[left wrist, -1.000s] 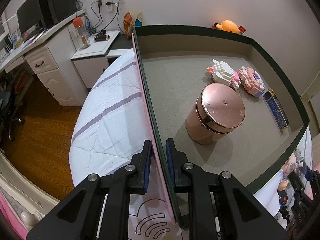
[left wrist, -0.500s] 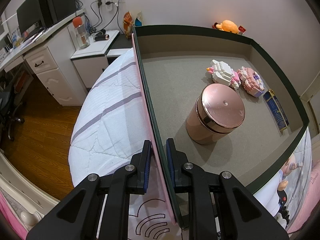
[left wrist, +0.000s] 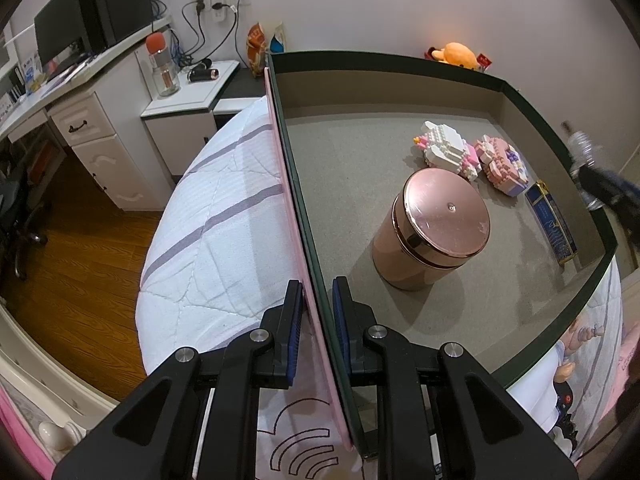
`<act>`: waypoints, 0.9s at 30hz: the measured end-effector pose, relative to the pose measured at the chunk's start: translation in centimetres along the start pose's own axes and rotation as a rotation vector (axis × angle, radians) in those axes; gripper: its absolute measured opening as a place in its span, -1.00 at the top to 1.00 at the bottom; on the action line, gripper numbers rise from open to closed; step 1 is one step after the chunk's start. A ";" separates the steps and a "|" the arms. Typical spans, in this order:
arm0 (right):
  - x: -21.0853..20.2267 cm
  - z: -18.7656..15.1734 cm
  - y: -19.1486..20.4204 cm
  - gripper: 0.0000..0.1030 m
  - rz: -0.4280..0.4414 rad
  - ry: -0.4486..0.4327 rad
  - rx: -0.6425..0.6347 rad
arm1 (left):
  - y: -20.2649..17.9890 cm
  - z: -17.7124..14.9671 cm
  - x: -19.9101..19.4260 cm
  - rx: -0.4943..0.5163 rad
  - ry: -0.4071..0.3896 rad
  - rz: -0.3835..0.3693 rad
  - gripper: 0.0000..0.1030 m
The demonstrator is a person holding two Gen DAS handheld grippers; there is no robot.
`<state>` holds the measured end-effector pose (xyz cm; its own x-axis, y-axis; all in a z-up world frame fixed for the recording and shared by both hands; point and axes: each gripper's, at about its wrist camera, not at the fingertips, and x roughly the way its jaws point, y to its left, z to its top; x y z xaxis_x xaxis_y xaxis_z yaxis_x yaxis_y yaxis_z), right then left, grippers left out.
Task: Organize rigid objects
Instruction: 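Carry the glass bottle into the box and release it with the right gripper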
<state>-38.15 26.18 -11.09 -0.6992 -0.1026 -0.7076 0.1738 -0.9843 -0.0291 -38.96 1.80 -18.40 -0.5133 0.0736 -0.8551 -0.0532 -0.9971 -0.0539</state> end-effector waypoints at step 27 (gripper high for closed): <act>3.1 -2.0 4.1 0.00 0.095 0.111 -0.049 | 0.0 0.2 0.0 0.000 0.000 -0.002 0.70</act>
<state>-38.22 22.15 -14.86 -0.5973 -0.1758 -0.7825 0.2712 -0.9625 0.0092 -39.13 1.75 -18.25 -0.5129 0.0754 -0.8551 -0.0543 -0.9970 -0.0554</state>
